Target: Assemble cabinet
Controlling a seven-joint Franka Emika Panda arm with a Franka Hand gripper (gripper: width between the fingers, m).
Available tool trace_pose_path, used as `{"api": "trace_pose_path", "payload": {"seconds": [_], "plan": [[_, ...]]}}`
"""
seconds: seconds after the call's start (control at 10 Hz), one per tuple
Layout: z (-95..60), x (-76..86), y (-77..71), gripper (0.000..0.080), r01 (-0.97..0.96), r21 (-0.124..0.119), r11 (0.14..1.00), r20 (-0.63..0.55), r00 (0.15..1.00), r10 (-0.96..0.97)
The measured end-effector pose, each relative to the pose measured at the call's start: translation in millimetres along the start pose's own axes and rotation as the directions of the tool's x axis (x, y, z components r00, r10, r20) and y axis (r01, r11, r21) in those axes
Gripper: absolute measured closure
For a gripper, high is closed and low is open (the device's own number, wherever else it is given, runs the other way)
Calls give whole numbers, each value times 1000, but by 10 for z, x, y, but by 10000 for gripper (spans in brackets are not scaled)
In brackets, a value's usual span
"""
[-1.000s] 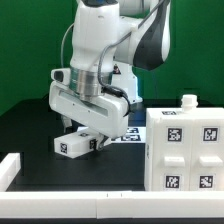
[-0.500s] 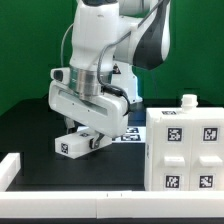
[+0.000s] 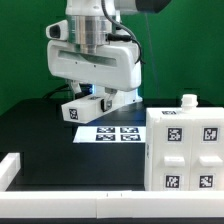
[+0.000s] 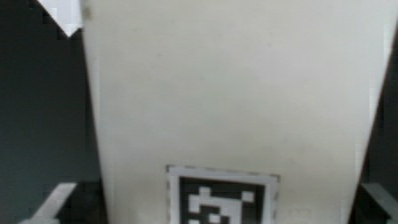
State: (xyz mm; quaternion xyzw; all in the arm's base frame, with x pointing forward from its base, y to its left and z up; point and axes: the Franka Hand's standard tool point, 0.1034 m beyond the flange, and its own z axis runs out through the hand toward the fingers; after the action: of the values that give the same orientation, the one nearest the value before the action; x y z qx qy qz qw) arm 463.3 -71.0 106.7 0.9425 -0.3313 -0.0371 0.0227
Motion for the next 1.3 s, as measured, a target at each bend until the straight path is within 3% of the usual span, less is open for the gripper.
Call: {"api": "trace_pose_path", "payload": {"seconds": [0.4, 0.5, 0.6, 0.7, 0.8, 1.0, 1.2, 1.3], "plan": [[14, -8, -5, 239, -3, -2, 1000, 5, 1000, 3], [-147, -6, -189, 239, 4, -7, 1000, 37, 999, -3], [-465, 48, -497, 239, 17, 8, 1000, 53, 998, -17], [-691, 90, -711, 239, 11, 33, 999, 38, 999, -13], [-777, 102, -798, 239, 41, 29, 999, 30, 999, -42], [-608, 57, -666, 239, 38, 13, 999, 52, 998, -38], [-610, 63, -684, 239, 43, 10, 999, 48, 998, -43], [-679, 180, -775, 239, 96, -65, 993, -12, 995, -97]]}}
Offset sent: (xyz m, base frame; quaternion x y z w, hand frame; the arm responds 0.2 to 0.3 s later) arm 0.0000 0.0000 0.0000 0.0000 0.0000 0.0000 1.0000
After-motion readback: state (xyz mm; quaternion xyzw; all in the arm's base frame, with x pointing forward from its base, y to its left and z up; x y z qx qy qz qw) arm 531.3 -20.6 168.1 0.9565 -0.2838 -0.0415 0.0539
